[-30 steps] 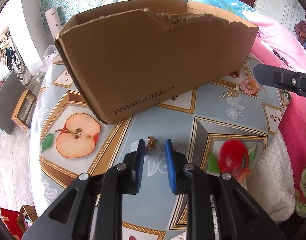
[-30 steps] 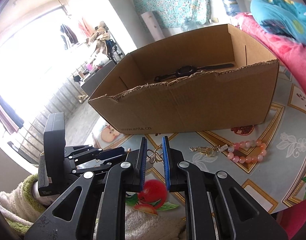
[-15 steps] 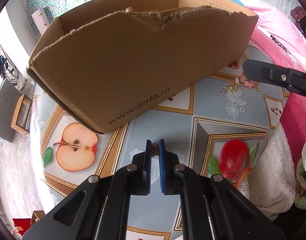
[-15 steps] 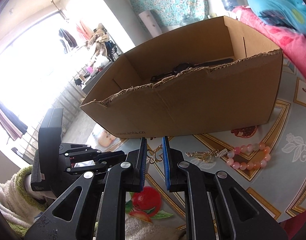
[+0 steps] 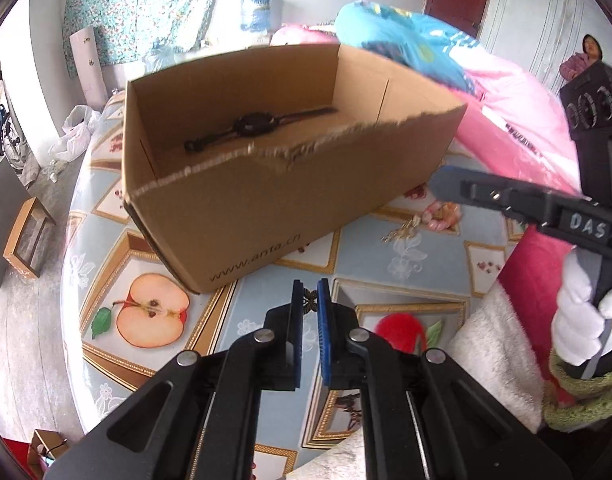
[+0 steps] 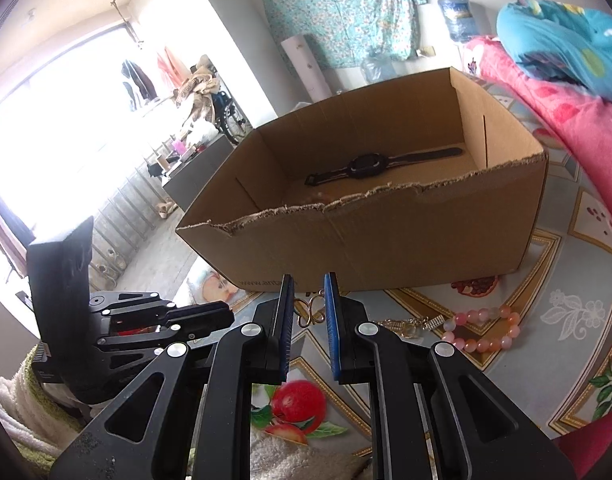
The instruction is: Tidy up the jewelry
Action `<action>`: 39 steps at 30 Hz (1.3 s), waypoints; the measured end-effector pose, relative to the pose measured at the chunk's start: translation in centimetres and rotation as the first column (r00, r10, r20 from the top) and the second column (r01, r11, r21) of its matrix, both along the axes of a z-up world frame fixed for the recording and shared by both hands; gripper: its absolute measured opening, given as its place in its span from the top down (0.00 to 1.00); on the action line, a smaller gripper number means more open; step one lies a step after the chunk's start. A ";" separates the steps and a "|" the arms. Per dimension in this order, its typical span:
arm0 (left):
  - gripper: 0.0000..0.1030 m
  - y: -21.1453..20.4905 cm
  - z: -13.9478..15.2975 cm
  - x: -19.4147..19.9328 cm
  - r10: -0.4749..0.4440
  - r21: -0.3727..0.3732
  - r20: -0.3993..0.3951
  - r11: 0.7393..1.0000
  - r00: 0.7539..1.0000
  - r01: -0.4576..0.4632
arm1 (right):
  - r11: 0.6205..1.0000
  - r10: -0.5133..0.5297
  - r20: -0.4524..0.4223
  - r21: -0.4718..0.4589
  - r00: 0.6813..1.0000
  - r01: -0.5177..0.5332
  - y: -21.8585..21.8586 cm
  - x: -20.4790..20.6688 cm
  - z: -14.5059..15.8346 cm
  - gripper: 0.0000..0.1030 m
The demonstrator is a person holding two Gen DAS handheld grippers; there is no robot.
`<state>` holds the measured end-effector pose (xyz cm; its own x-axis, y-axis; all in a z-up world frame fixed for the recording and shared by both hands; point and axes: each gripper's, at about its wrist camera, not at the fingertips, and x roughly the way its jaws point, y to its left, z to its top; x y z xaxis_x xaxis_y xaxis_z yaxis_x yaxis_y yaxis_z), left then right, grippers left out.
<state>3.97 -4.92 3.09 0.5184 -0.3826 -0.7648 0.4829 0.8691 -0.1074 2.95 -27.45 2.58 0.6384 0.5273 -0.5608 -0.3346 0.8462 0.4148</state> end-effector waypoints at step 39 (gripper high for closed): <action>0.56 -5.3 6.1 12.4 0.184 -0.050 0.166 0.983 0.969 -0.178 | 0.992 -0.118 0.167 -0.013 0.979 0.122 -4.0 7.4 4.5 0.71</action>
